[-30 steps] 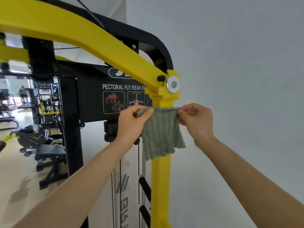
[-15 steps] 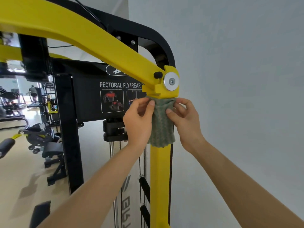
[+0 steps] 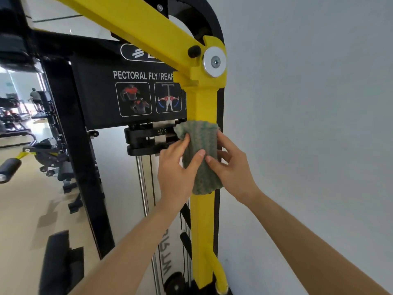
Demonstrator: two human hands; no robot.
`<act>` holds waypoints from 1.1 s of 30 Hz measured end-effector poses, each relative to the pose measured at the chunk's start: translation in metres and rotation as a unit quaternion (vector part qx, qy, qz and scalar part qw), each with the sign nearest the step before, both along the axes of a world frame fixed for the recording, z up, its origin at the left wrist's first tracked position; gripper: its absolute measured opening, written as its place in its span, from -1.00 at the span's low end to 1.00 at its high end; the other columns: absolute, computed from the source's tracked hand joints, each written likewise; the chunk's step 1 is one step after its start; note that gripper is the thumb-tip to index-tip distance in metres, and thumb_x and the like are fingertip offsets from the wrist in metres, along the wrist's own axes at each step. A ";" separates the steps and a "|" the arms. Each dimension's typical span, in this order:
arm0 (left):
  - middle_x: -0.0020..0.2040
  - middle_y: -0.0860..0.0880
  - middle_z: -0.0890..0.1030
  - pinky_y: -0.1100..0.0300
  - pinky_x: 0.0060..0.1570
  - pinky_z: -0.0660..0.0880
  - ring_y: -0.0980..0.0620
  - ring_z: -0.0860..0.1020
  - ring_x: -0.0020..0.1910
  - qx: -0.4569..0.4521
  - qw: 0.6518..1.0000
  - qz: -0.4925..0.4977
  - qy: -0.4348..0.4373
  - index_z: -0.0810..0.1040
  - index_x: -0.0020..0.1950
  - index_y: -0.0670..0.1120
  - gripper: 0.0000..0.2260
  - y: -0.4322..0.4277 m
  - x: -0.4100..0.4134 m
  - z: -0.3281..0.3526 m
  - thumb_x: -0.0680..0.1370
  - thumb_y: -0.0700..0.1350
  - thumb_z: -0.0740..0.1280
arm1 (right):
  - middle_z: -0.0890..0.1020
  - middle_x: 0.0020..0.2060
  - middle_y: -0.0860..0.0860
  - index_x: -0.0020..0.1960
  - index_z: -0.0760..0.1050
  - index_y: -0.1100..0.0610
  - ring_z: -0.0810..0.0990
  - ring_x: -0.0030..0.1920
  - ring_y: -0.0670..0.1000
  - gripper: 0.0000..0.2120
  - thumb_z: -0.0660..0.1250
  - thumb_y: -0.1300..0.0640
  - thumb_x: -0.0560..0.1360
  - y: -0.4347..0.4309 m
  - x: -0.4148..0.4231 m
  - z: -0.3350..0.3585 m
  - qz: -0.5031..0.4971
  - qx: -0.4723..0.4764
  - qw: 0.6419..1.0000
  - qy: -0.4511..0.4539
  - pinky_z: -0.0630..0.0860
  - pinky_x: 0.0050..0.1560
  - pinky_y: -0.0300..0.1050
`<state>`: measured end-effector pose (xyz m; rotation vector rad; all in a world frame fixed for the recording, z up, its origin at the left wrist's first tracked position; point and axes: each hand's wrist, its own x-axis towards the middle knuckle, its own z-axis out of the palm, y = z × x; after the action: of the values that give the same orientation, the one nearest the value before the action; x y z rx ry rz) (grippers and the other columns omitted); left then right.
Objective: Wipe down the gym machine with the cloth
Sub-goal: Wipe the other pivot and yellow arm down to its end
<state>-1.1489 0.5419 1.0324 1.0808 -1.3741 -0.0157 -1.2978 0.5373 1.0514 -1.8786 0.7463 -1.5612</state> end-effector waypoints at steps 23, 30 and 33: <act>0.17 0.08 0.43 0.52 0.05 0.38 0.13 0.46 0.16 0.205 0.978 -0.023 0.017 0.60 0.35 -0.08 -0.57 0.025 0.004 -0.203 0.51 -0.01 0.52 | 0.65 0.13 -0.03 0.26 0.45 -0.04 0.65 0.13 -0.03 -0.56 0.36 0.39 0.53 0.017 0.002 -0.200 -0.081 0.189 0.975 0.080 0.65 0.12 -0.09; 0.15 0.05 0.52 0.27 0.09 0.56 0.26 0.56 0.00 0.264 0.956 -0.068 0.106 0.59 0.37 -0.11 -0.63 0.039 -0.011 -0.241 0.56 -0.11 0.46 | 0.68 -0.22 -0.09 0.14 0.60 0.03 0.63 -0.24 -0.15 -0.84 0.32 0.19 0.62 0.041 0.003 -0.240 -0.178 0.228 0.950 0.120 0.56 -0.12 -0.17; 0.11 0.05 0.53 0.34 0.09 0.53 0.32 0.55 0.03 0.265 0.951 -0.077 0.142 0.62 0.31 -0.07 -0.69 0.052 -0.020 -0.249 0.58 -0.09 0.44 | 0.55 -0.44 -0.14 -0.06 0.59 -0.05 0.48 -0.42 -0.15 -0.83 0.30 0.16 0.64 0.062 0.003 -0.245 -0.212 0.203 0.949 0.119 0.41 -0.31 -0.29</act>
<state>-1.1686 0.5940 0.7830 1.3462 -1.2120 -0.6637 -1.2951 0.5989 0.8064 -1.6776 1.5372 -1.2878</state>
